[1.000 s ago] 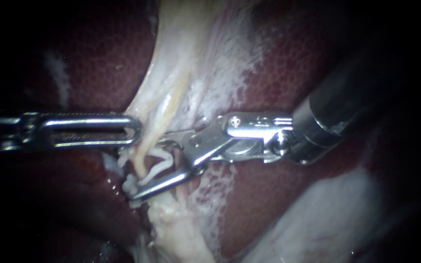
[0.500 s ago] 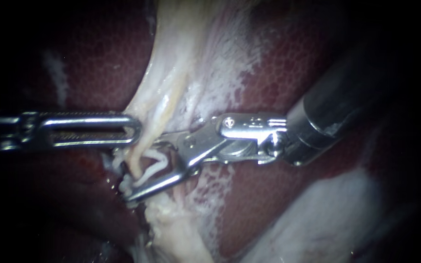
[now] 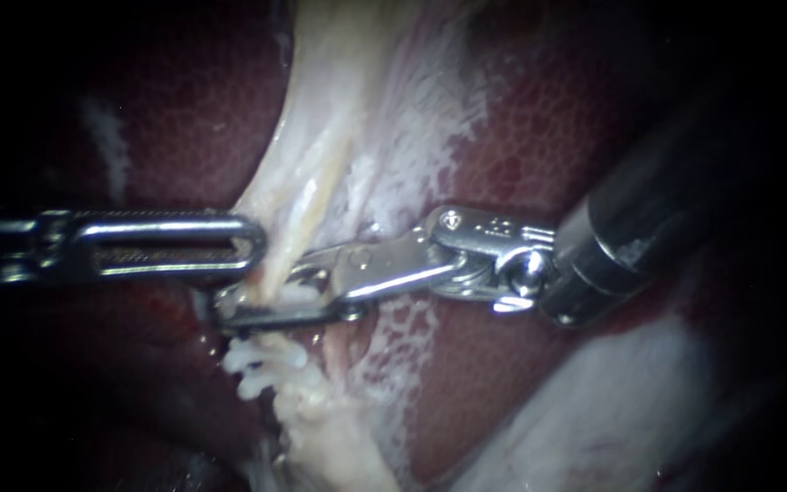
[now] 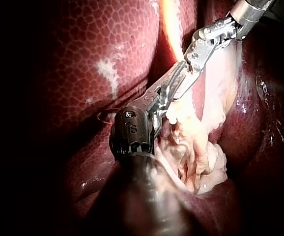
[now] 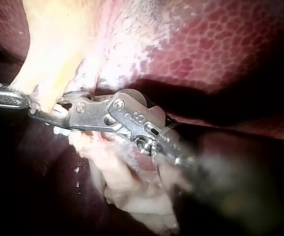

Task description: Clipping third clip left tube

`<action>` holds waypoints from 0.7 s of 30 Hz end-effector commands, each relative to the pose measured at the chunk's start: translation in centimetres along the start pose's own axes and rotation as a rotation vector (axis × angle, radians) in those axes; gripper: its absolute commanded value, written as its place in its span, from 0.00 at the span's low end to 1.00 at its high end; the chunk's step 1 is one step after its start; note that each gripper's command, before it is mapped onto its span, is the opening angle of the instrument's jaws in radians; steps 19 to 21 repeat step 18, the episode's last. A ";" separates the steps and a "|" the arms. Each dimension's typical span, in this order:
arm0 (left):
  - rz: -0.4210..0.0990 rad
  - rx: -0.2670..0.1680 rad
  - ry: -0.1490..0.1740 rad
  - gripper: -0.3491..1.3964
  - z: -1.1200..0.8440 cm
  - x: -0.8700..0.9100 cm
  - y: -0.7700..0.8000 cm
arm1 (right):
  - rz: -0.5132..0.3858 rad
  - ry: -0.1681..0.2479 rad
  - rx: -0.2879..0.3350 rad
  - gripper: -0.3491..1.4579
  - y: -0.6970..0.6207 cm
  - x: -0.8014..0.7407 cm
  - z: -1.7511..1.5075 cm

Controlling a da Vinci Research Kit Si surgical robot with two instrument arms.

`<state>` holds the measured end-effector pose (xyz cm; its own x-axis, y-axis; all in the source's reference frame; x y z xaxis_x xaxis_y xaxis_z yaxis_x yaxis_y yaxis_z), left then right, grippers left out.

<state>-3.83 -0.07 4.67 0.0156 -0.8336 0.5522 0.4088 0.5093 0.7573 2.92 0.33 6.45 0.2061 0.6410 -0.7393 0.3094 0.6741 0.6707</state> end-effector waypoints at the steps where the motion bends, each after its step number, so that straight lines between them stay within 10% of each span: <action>1: 0.000 0.001 0.000 0.00 0.00 0.00 0.00 | 0.000 0.001 0.001 0.00 0.00 -0.01 0.00; 21: 0.000 0.001 0.000 0.00 0.01 0.00 0.01 | -0.001 0.000 0.002 0.00 -0.01 -0.02 0.00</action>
